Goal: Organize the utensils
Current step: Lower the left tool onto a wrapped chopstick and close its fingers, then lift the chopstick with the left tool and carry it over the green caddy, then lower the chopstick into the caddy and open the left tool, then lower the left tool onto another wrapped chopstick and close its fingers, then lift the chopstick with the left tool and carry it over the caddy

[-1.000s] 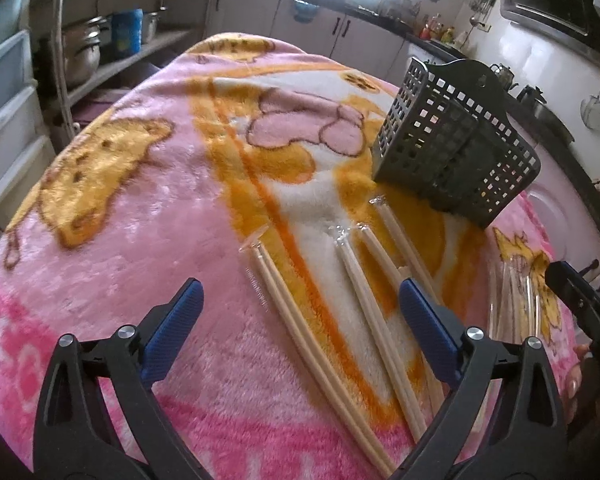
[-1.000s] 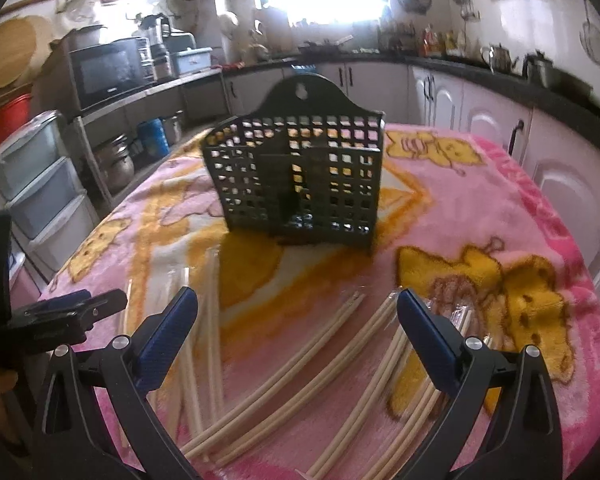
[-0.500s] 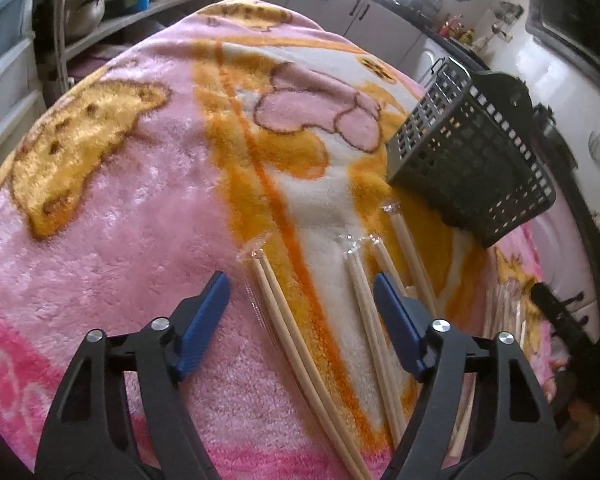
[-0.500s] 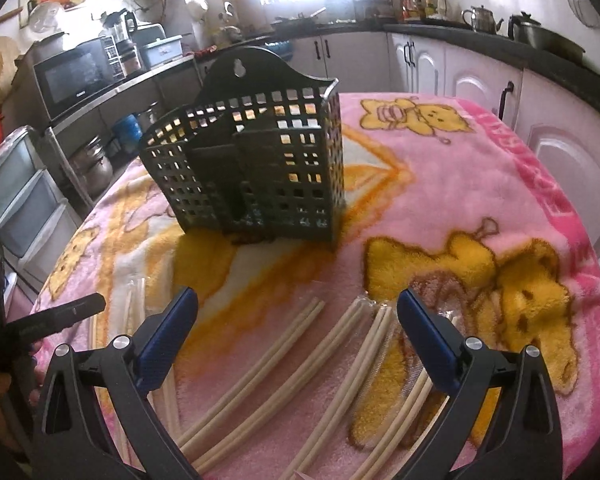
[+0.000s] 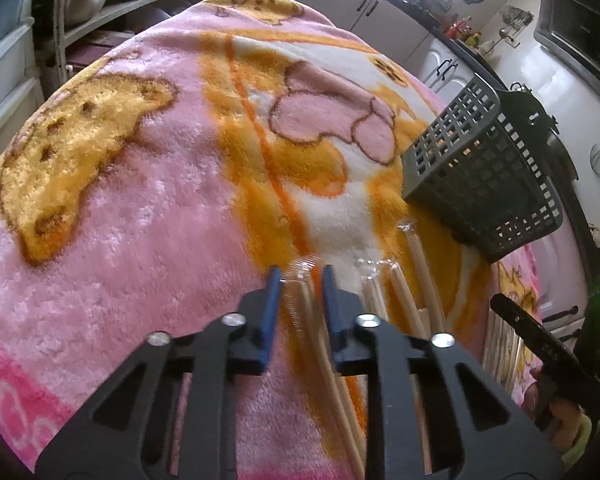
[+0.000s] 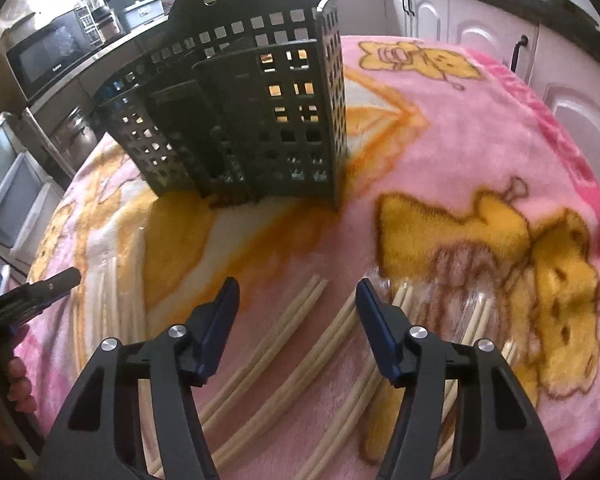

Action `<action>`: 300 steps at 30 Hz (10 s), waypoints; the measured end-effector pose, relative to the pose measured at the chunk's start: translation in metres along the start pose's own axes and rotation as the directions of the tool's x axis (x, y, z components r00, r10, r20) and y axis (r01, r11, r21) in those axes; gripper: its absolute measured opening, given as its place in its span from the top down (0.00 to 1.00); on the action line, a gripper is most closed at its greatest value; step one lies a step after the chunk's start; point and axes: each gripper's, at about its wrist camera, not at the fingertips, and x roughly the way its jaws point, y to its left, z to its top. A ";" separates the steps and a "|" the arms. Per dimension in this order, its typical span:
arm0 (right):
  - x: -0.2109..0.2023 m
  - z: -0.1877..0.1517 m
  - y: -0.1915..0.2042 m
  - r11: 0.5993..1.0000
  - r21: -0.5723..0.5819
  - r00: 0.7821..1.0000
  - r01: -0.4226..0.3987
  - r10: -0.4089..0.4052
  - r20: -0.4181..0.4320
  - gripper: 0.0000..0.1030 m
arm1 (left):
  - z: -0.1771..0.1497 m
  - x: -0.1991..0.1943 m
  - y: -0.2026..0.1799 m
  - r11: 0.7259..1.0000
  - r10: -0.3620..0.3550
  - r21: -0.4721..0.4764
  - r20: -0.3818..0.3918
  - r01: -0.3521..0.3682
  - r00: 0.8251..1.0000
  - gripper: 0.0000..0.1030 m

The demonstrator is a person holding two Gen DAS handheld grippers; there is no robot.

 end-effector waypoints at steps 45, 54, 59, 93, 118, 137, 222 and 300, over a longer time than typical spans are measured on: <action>-0.164 0.059 0.009 0.976 -0.191 0.898 -0.108 0.179 0.403 0.95 | 0.054 -0.118 -0.115 0.943 -0.183 0.322 0.274 0.089 0.944 0.99; -0.193 0.078 -0.006 0.984 -0.170 0.859 -0.056 0.134 0.494 0.95 | 0.075 -0.140 -0.169 0.908 -0.240 0.410 0.333 0.089 0.912 0.99; -0.212 0.094 -0.009 0.984 -0.173 0.832 -0.038 0.127 0.540 0.95 | 0.094 -0.152 -0.196 0.893 -0.265 0.442 0.363 0.085 0.893 0.99; -0.138 0.162 0.002 0.985 -0.168 0.858 -0.046 0.125 0.498 0.95 | 0.136 -0.058 -0.208 0.901 -0.280 0.423 0.396 0.097 0.875 0.99; -0.098 0.150 -0.039 0.999 -0.024 0.904 -0.043 0.049 0.425 0.81 | 0.122 -0.037 -0.168 0.920 -0.225 0.386 0.367 0.072 0.903 0.68; -0.108 0.112 -0.032 0.998 -0.061 0.912 0.016 0.011 0.410 0.47 | 0.085 -0.056 -0.145 0.918 -0.213 0.391 0.349 0.065 0.912 0.20; -0.019 -0.020 -0.024 0.996 -0.030 0.996 -0.084 0.084 0.006 0.51 | -0.029 0.011 -0.050 0.969 0.032 0.242 0.076 -0.050 0.997 0.63; -0.153 0.059 0.015 0.944 -0.254 0.815 -0.212 0.314 0.488 0.94 | 0.054 -0.130 -0.137 0.930 -0.171 0.366 0.350 0.034 0.921 0.97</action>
